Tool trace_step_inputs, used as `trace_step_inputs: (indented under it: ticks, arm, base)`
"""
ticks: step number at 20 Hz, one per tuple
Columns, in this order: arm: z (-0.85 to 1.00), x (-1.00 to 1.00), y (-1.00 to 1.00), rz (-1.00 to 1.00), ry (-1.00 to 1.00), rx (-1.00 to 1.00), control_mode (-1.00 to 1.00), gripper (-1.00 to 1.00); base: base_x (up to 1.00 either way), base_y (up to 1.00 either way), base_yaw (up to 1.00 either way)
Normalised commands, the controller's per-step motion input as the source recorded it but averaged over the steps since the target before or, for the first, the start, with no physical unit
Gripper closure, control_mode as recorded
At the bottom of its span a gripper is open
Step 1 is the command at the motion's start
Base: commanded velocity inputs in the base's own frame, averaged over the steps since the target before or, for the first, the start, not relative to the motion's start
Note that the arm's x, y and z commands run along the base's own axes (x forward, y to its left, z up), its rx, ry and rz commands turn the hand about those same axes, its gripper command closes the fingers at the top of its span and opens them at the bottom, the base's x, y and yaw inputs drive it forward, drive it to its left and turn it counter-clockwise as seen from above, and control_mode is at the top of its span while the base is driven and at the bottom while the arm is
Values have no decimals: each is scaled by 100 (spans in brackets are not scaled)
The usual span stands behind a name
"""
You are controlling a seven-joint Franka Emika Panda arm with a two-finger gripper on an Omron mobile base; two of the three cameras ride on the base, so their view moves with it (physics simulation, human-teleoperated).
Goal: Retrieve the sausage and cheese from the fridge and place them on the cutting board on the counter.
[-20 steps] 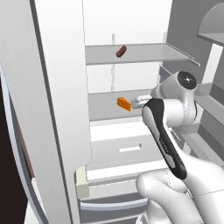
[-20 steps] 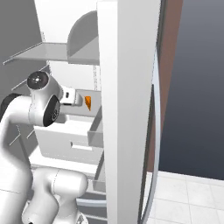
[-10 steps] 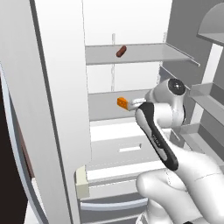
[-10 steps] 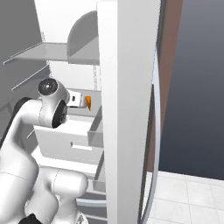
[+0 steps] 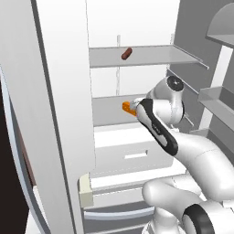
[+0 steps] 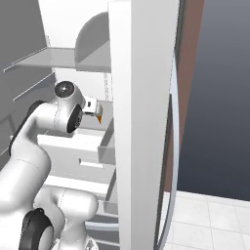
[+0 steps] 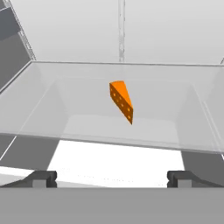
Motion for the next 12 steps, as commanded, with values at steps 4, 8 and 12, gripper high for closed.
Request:
trace_step_inputs:
  ticks: [4,8,12]
  arm:
    - [-2,30,0,0,1,0,-100,-100]
    - [-13,24,0,0,0,0,-100,-100]
    - [-27,8,0,0,0,0,-100,-100]
  base:
    - [0,0,0]
    - [0,0,0]
    - [0,0,0]
